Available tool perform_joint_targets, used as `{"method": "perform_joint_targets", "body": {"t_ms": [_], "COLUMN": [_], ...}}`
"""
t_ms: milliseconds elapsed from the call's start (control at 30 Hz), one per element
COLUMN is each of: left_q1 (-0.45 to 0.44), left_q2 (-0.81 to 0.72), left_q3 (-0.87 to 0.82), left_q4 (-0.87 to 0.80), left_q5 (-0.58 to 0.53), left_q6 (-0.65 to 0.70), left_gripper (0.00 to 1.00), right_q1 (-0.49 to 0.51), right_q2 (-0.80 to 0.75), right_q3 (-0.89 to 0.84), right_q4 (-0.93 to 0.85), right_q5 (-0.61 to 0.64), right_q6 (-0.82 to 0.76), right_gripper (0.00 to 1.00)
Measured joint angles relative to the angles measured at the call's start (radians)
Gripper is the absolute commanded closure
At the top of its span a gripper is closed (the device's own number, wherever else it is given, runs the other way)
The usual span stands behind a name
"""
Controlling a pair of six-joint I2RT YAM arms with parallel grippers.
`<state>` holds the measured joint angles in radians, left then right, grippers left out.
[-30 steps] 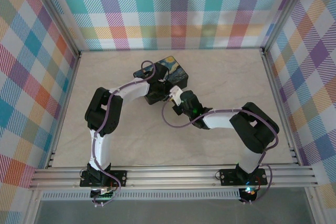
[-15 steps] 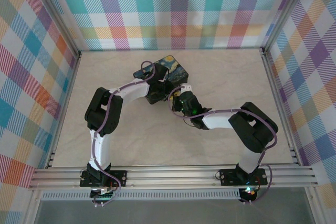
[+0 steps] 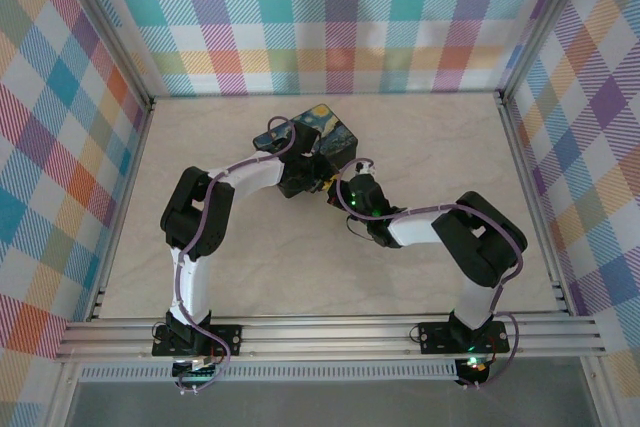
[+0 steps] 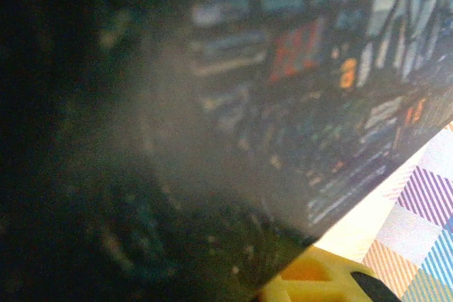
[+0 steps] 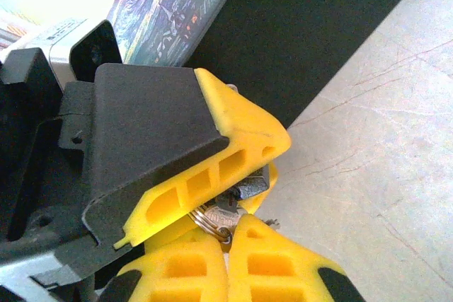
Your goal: Unlock the padlock with the key
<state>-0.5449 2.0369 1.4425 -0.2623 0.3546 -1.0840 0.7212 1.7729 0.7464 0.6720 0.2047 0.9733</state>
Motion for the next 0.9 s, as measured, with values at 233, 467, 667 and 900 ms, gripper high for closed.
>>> {"method": "perform_joint_targets", "body": {"t_ms": [233, 467, 667, 900], "left_q1": [0.0, 0.0, -0.001, -0.001], "left_q2": [0.0, -0.003, -0.01, -0.022], "left_q3": [0.0, 0.001, 0.001, -0.014], "left_q4": [0.0, -0.006, -0.022, -0.019], "left_q5": [0.0, 0.008, 0.026, 0.021], "left_q6": [0.0, -0.008, -0.027, -0.035], "left_gripper": [0.9, 0.69, 0.64, 0.55], "right_q1": [-0.009, -0.02, -0.024, -0.035], "right_q2": [-0.004, -0.014, -0.014, -0.016], "right_q3": [0.0, 0.0, 0.0, -0.006], "right_q4": [-0.009, -0.038, -0.046, -0.045], "right_q5": [-0.021, -0.047, -0.061, -0.068], "right_q6": [0.006, -0.005, -0.008, -0.008], "right_gripper": [1.0, 1.0, 1.0, 1.0]}}
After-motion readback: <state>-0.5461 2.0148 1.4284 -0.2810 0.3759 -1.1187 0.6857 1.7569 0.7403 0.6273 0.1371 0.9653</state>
